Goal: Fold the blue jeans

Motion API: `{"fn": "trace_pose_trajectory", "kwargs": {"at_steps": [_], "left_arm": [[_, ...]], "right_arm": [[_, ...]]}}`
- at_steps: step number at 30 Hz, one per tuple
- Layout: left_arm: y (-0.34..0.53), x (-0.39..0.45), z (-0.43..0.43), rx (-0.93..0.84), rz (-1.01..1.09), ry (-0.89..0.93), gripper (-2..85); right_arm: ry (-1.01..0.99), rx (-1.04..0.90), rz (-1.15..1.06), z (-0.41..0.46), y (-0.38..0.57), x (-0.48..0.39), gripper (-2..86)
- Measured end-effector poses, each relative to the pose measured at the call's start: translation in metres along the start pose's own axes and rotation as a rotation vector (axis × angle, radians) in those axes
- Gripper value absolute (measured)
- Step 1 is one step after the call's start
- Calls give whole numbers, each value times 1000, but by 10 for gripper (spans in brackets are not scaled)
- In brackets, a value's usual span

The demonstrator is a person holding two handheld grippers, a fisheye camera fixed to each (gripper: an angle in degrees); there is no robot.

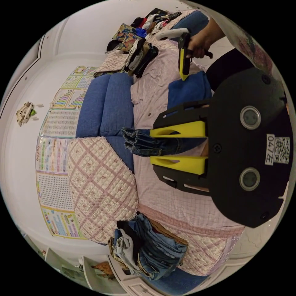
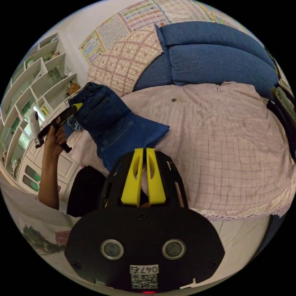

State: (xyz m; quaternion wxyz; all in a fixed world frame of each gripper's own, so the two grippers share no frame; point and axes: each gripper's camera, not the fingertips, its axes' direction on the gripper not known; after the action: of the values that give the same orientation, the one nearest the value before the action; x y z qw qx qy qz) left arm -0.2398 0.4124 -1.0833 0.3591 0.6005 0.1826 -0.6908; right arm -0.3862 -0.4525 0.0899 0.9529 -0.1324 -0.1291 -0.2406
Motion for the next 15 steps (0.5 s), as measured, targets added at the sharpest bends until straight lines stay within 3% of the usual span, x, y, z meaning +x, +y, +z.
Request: {"fn": "trace_pose_trajectory", "kwargs": {"at_steps": [5, 11, 13, 15], "left_arm": [[-36, -72, -43, 55, 21, -13, 85], [-72, -198, -79, 144, -212, -33, 85], [-78, -238, -80, 102, -314, 2, 89], [-75, -283, -77, -11, -424, -121, 112]], "right_arm": [[43, 135, -237, -38, -60, -46, -4], [203, 333, -555, -41, -160, -113, -7], [216, 274, -542, -23, -193, -117, -2], [286, 171, -384, 3, -224, -110, 5]]}}
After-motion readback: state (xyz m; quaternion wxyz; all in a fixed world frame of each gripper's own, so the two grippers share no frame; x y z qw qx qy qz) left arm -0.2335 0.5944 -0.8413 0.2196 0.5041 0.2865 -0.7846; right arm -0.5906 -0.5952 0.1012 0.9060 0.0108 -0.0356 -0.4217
